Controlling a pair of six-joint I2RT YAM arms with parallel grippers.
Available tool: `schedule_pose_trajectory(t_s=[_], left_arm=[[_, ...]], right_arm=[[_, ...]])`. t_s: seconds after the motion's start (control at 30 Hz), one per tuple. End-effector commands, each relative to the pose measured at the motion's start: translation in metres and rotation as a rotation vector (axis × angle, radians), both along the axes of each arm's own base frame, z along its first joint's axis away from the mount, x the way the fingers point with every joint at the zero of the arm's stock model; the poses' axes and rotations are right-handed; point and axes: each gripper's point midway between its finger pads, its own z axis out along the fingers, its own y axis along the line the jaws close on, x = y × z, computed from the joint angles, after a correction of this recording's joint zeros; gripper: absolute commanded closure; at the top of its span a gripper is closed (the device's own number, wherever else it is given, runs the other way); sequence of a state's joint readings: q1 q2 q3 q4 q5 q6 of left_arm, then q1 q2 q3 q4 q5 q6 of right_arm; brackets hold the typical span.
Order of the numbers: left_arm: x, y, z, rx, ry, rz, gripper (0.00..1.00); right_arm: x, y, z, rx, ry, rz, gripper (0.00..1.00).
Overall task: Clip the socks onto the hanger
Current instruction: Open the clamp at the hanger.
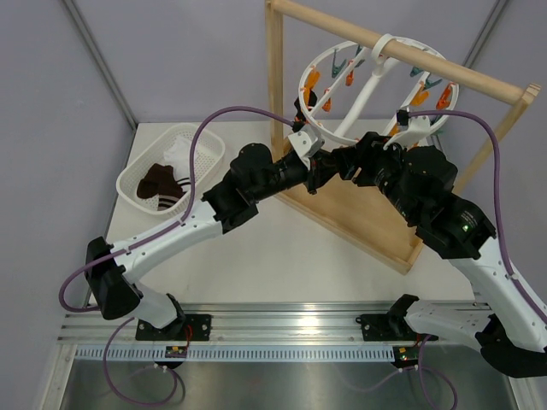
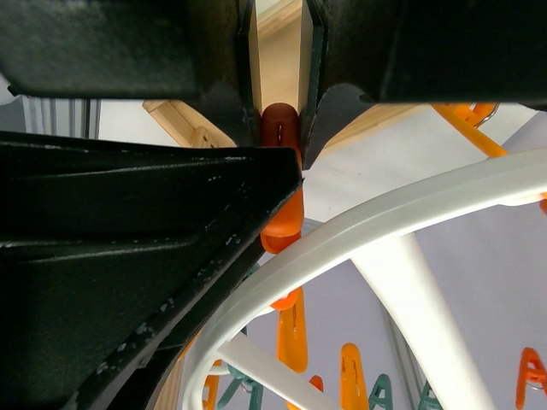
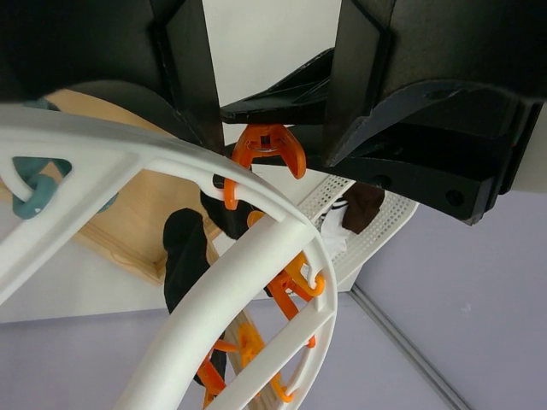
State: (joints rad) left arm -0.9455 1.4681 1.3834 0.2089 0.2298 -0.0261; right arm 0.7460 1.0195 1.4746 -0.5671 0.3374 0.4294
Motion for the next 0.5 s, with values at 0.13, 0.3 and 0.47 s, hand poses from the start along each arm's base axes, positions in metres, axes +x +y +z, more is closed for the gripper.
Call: schedule_pose_trajectory(t_s=[0.13, 0.3, 0.47], left_arm=[[-0.0025, -0.0002, 0.0203, -0.017, -0.034, -0.01, 0.96], [-0.0033, -0.0016, 0.0196, -0.011, -0.035, -0.018, 0.96], [-0.0042, -0.0023, 0.0177, -0.004, -0.029, -0.025, 0.96]], right_arm=[[0.0018, -0.0081, 0.0392, 0.015, -0.11, -0.023, 0.47], [0.0057, -0.0059, 0.0385, -0.003, -0.111, -0.025, 0.5], [0.0093, -0.0042, 0.0392, -0.01, -0.118, -0.029, 0.5]])
